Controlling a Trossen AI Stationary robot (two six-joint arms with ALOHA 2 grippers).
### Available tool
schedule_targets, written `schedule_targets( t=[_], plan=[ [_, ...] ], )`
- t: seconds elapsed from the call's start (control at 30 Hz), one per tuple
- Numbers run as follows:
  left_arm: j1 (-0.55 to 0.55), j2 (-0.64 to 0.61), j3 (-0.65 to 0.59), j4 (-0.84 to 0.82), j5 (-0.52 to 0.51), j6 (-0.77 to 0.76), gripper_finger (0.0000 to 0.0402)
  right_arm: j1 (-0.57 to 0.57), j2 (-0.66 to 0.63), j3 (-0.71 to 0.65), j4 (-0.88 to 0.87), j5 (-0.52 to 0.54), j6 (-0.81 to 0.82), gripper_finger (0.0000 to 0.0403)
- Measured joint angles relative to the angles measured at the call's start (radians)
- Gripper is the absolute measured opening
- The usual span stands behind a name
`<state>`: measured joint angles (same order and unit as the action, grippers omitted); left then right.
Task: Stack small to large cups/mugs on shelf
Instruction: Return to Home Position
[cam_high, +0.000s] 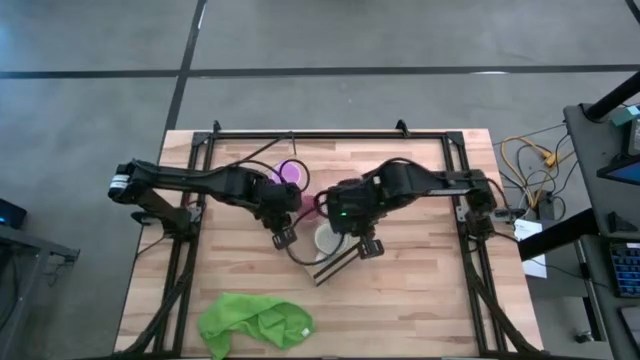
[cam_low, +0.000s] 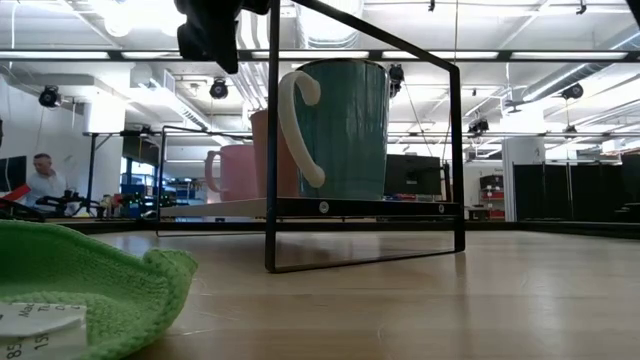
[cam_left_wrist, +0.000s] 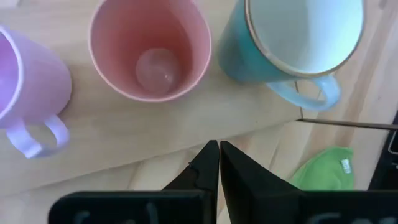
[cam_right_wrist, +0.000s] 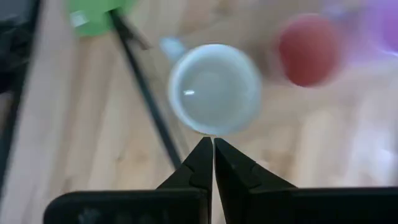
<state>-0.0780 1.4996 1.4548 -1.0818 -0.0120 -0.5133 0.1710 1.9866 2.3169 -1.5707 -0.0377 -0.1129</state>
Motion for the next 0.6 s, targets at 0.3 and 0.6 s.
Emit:
schedule_targets(
  t=[0.3,0.6],
  plan=[
    [0.000,-0.098,0.007,-0.001,-0.001,-0.003,0.0000,0.049,-0.191,-0.056,0.000,0.281,0.319,0.0008],
    [-0.001,-0.349,0.010,0.010,-0.129,0.059,0.0000,0.084,-0.425,-0.257,0.111,0.330,0.356,0.0008]
  ],
)
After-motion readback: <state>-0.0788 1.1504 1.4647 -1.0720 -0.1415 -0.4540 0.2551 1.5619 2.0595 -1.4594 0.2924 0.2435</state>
